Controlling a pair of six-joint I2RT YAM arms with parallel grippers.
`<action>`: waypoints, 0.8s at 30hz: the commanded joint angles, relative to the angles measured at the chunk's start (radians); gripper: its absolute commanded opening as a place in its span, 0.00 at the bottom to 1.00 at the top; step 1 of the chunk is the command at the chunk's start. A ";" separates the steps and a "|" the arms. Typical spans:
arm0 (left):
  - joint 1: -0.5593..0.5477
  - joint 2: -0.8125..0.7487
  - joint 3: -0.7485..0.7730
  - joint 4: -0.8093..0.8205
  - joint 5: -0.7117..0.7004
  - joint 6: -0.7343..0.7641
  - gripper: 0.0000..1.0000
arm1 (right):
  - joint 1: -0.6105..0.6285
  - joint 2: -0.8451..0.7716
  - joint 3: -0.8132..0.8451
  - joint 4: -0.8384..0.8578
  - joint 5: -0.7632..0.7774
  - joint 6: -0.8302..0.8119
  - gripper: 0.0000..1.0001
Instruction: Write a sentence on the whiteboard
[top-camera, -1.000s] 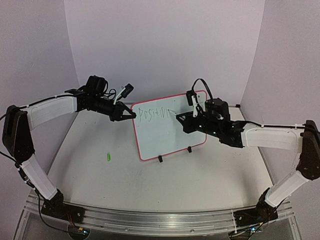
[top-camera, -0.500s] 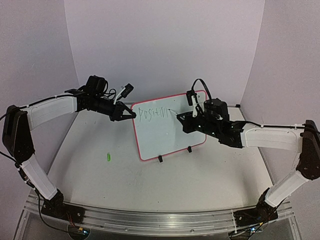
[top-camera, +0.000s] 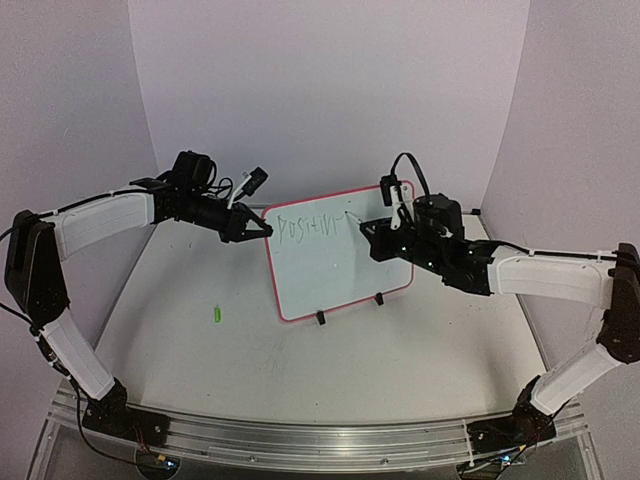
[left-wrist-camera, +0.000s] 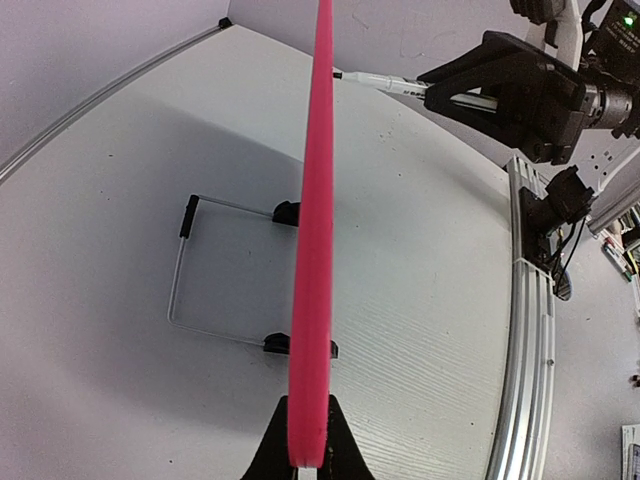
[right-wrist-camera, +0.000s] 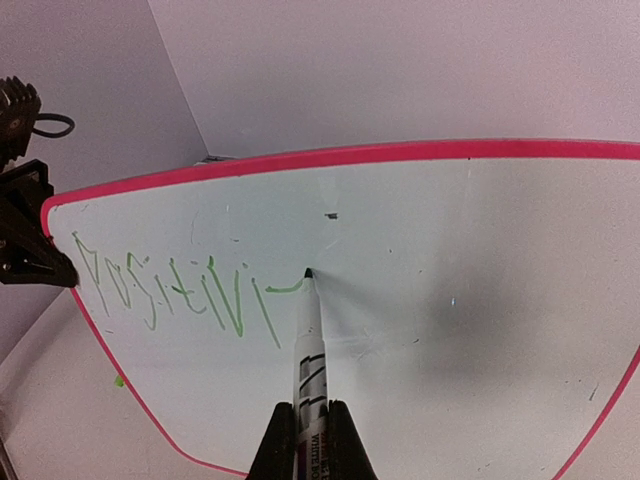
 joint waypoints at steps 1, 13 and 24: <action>-0.024 0.006 0.010 -0.059 -0.040 0.039 0.00 | -0.006 -0.074 -0.012 0.004 -0.014 0.000 0.00; -0.024 0.007 0.010 -0.063 -0.043 0.040 0.00 | -0.006 -0.004 0.050 0.015 -0.086 -0.030 0.00; -0.024 0.006 0.010 -0.062 -0.044 0.042 0.00 | -0.006 0.022 0.055 0.016 -0.024 -0.025 0.00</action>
